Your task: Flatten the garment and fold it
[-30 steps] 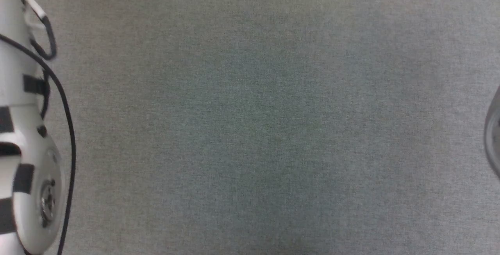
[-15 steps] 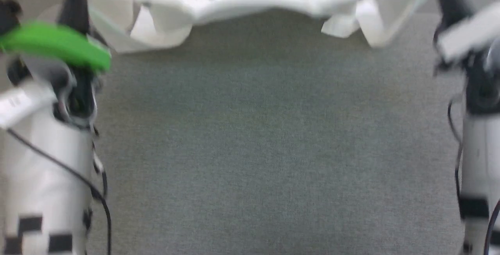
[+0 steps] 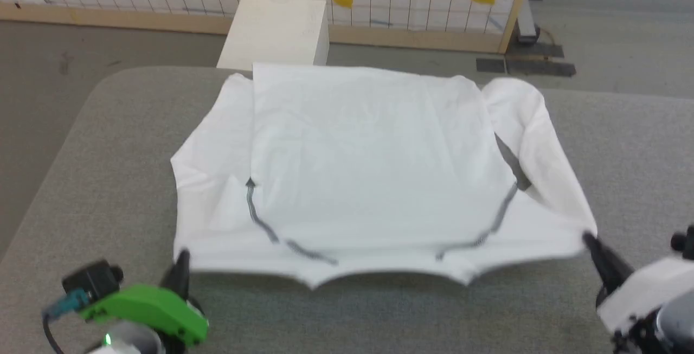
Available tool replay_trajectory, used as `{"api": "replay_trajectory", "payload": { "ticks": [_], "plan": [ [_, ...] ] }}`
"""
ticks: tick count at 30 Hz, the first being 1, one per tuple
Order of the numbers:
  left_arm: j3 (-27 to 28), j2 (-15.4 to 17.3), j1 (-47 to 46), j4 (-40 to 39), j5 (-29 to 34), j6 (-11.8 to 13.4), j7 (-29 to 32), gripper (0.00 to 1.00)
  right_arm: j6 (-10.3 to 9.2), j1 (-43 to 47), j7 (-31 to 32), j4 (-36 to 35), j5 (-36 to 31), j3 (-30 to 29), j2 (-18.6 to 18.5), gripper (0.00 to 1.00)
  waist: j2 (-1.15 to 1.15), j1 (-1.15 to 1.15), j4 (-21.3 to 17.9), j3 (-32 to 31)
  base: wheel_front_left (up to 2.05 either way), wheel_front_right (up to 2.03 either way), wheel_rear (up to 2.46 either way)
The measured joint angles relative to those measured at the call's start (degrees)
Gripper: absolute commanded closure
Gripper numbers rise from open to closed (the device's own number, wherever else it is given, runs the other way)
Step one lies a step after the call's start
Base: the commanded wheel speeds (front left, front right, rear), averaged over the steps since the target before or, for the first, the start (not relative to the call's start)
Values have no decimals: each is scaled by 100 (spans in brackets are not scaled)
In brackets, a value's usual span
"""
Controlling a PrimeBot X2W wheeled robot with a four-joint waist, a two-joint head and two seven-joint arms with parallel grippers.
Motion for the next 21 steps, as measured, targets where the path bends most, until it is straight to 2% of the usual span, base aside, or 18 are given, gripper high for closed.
{"api": "replay_trajectory", "payload": {
  "ticks": [1, 2, 12, 15, 20, 21],
  "plan": [
    [-23, 2, 151, -49, 0, 54, 73, 100, 0, 142, 114, -38, -97, -25, 13, 100, 0, 0, 2, -43, 0, 0, 0],
    [-141, 45, 575, -149, 49, 265, 347, 100, 0, 565, 560, -156, -327, -112, 80, 100, 0, 0, 10, -183, 0, 0, 0],
    [-539, 552, 1220, -89, 573, 890, 1198, 100, 0, 1632, 2314, -571, -942, 115, 125, 100, 0, 0, 29, -386, 0, 0, 0],
    [-592, 575, 1243, -21, 616, 956, 1304, 100, 0, 1796, 2571, -593, -1029, 200, 127, 100, 0, 0, 9, -392, 0, 0, 0],
    [-613, 545, 1259, 123, 573, 977, 1426, 100, 0, 1805, 2517, -501, -1050, 332, 131, 100, 0, 0, -50, -382, 0, 0, 0],
    [-598, 527, 1259, 143, 503, 977, 1423, 62, 0, 1799, 2460, -469, -1040, 330, 135, 100, 0, 0, -61, -379, 0, 0, 0]
  ]
}}
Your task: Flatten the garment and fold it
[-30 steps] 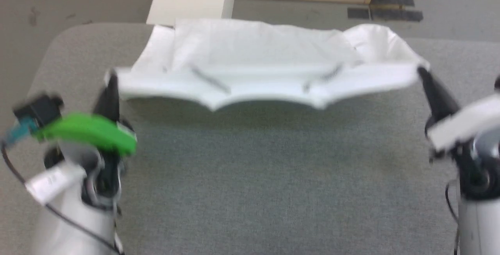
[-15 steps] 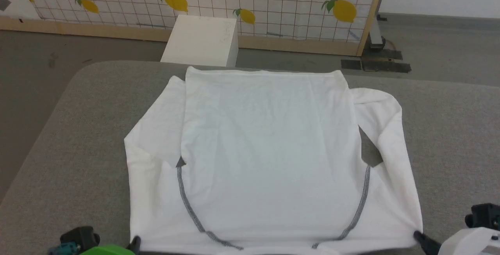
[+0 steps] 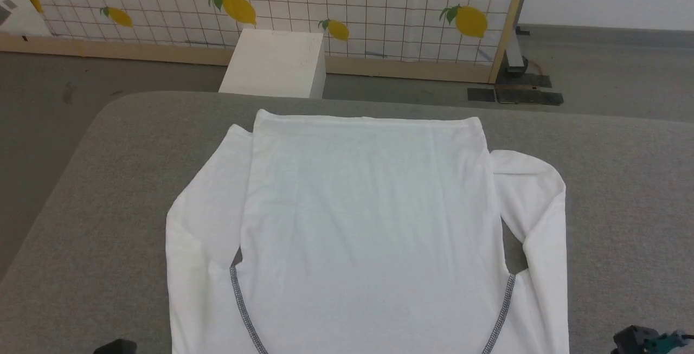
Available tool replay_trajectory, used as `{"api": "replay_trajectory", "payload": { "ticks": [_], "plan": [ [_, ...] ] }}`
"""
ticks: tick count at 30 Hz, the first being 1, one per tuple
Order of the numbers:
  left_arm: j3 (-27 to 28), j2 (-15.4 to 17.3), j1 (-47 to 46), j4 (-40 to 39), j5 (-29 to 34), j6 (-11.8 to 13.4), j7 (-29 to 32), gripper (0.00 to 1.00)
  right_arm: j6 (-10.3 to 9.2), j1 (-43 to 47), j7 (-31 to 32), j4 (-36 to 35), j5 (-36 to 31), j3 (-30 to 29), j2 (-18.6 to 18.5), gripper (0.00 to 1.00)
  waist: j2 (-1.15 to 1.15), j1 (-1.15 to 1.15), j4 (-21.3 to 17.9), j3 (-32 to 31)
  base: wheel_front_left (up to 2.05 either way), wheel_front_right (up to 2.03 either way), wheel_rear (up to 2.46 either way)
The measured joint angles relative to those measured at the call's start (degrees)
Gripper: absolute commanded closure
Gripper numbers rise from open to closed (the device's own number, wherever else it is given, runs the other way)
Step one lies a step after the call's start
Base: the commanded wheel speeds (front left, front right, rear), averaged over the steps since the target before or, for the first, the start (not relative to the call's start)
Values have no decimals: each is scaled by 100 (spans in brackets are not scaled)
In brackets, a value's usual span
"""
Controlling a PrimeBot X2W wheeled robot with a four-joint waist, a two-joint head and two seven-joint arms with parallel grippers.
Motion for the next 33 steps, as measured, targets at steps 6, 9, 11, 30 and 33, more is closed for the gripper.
{"api": "replay_trajectory", "payload": {
  "ticks": [6, 9, 11, 30, 33],
  "plan": [
    [146, 25, 29, -20, -151, 49, 171, 0, -2, -35, -300, 7, -18, 33, -52, 0, 0, 0, -40, 9, 0, 0, 0],
    [288, 109, 62, -178, -164, 140, 186, 0, -3, -77, -430, -81, 1, -51, -119, 0, 0, 0, -43, 18, 0, 0, 0],
    [382, 203, 104, -366, -177, 224, 233, 0, -3, -174, -508, -205, 44, -175, -125, 0, 0, 0, -43, 32, 0, 0, 0],
    [801, 97, -1266, -1105, 827, -855, -3400, 0, -4, -4019, -1472, 1060, -1047, -58, -801, 0, 0, 0, -20, 891, 0, 0, 0],
    [828, -69, -1478, -1107, 1129, -990, -3487, 0, -3, -4621, -1271, 1627, -1209, 377, -1056, 0, 0, 0, 6, 1145, 0, 0, 0]
  ]
}}
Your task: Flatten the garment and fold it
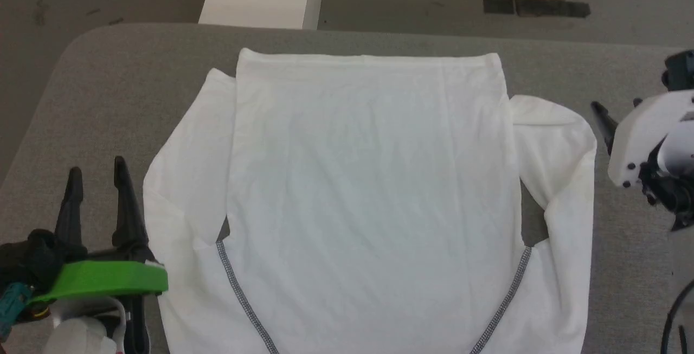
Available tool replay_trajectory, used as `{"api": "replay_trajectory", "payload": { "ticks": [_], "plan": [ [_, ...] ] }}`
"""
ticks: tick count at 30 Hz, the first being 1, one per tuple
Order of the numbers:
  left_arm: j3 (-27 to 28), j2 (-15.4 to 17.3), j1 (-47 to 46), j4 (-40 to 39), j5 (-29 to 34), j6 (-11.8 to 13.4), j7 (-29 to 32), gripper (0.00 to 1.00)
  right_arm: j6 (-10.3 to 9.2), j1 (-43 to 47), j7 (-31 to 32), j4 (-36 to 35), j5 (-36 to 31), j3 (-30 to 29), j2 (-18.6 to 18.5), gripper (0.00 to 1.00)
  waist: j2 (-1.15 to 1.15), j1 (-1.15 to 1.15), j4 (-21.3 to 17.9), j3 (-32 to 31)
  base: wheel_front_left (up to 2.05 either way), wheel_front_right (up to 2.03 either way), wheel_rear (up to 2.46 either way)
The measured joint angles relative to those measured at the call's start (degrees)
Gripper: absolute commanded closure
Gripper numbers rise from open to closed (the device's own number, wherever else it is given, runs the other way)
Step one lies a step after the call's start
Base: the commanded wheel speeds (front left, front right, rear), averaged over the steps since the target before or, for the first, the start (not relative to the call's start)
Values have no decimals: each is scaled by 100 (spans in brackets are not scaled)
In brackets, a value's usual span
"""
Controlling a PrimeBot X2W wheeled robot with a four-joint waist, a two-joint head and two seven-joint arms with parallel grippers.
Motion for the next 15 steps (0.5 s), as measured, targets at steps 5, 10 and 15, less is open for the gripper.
{"api": "replay_trajectory", "payload": {
  "ticks": [5, 10, 15],
  "plan": [
    [380, -500, -268, -246, 448, -266, -22, 0, 0, -912, 196, 769, -308, 710, -377, 0, 0, 0, 80, 457, 0, 0, 0],
    [684, -947, -296, -305, 728, -603, -23, 0, 0, -1388, 301, 1372, -450, 1188, -591, 0, 0, 0, 189, 862, 0, 0, 0],
    [888, -1221, -391, -266, 969, -903, -23, 0, 0, -1638, 349, 1764, -448, 1681, -680, 0, 0, 1, 328, 1197, 0, 0, 0]
  ]
}}
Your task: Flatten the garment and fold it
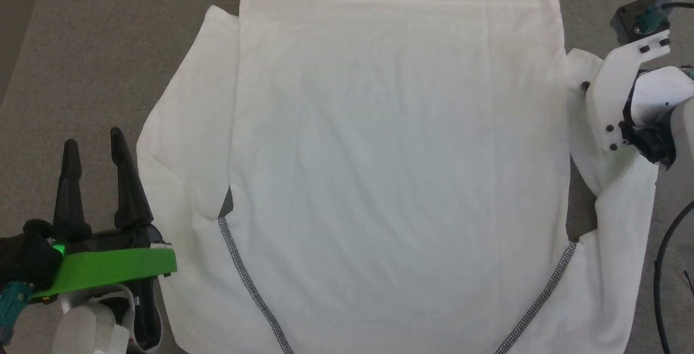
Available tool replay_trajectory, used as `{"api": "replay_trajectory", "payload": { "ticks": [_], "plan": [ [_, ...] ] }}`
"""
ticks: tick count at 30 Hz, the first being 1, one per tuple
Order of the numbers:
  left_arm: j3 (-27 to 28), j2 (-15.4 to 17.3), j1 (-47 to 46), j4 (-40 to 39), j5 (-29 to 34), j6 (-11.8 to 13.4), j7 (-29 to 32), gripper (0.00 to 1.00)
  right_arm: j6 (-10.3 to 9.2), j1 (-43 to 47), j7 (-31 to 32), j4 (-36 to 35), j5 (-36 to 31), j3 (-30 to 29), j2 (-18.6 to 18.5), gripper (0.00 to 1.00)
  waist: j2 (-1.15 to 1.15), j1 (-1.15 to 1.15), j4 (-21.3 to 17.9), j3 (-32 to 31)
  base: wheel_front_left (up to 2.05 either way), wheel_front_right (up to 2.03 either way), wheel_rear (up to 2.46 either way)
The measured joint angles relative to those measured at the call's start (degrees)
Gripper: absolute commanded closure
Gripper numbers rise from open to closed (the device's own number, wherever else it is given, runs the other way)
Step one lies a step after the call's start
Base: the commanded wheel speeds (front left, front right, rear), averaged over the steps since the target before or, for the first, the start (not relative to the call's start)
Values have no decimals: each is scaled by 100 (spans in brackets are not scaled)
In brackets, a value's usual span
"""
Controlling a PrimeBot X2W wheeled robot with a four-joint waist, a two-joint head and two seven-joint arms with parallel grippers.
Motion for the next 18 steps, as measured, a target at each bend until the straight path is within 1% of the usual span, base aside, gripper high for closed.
{"api": "replay_trajectory", "payload": {
  "ticks": [3, 4, 5, 6, 9, 11, 16, 18],
  "plan": [
    [103, -79, -29, 67, 59, -126, 0, 0, -1, -101, 56, 136, 79, 123, -55, 0, 0, 0, 78, 109, 0, 0, 0],
    [125, -104, -32, 97, 83, -160, 0, 0, -1, -153, 112, 197, 142, 82, -54, 38, 0, 0, 103, 126, 0, 0, 0],
    [153, -119, -32, 122, 90, -189, 0, 0, -1, -185, 121, 232, 187, 62, -53, 83, 0, 0, 115, 127, 0, 0, 0],
    [175, -127, -34, 141, 92, -218, 0, 0, 0, -196, 107, 249, 212, 32, -52, 100, 0, 0, 118, 118, 0, 0, 0],
    [230, -145, -33, 219, 152, -286, 0, 0, 1, -181, 40, 355, 307, -191, 7, 100, 0, 0, 110, 47, 0, 0, 0],
    [241, -157, -31, 257, 224, -331, 0, 0, 1, -117, -100, 396, 378, -483, -9, 100, 0, 0, 89, -44, 0, 0, 0],
    [253, -177, 2, 339, 265, -380, 0, 0, 1, 364, -393, 314, 636, -1467, -175, 100, 0, 0, 33, -341, 0, 0, 0],
    [274, -180, 75, 365, 266, -388, -1, 0, 1, 686, -450, 221, 765, -2020, -242, 100, 0, 0, 7, -492, 0, 0, 0]
  ]
}}
